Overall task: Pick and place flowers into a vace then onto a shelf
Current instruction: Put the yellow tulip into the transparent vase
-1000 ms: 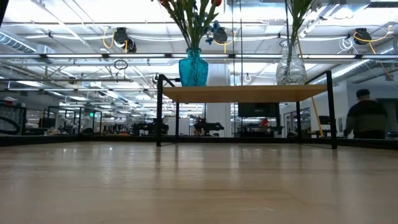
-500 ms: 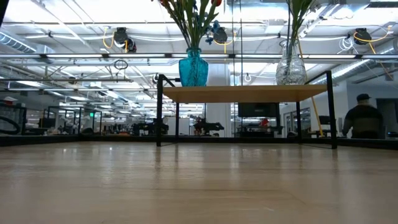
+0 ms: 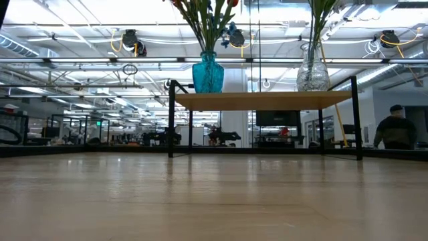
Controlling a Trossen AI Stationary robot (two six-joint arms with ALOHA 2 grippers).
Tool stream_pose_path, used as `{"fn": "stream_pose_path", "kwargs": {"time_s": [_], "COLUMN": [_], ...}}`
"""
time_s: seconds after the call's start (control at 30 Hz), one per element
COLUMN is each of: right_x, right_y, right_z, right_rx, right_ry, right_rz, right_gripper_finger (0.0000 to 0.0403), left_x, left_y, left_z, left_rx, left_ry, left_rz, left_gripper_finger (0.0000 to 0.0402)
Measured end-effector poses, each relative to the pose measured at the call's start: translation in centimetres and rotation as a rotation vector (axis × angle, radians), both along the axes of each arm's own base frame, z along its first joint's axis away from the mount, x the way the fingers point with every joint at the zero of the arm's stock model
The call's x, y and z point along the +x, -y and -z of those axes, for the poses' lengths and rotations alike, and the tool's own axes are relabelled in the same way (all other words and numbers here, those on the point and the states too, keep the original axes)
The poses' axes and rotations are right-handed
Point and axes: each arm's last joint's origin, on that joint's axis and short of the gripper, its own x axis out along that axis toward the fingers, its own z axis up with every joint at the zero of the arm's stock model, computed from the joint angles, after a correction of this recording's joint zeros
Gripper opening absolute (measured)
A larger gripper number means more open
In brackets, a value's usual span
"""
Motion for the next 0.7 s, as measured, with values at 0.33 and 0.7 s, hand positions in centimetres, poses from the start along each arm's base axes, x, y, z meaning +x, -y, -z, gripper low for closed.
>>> {"fn": "stream_pose_path", "kwargs": {"time_s": [0.33,0.7], "right_x": [-0.6,0.1], "right_y": [-0.5,-0.8], "right_z": [-1.3,-0.8], "right_rx": [-0.06,-0.052], "right_ry": [0.034,0.008], "right_rz": [-0.017,-0.025], "right_gripper_finger": [0.0153,0.0153], "left_x": [0.2,9.2], "left_y": [-0.2,-2.0], "left_z": [-0.1,5.4], "left_rx": [0.0,0.375], "left_ry": [0.014,0.003], "left_rz": [0.053,0.153], "left_gripper_finger": [0.0179,0.0134]}}
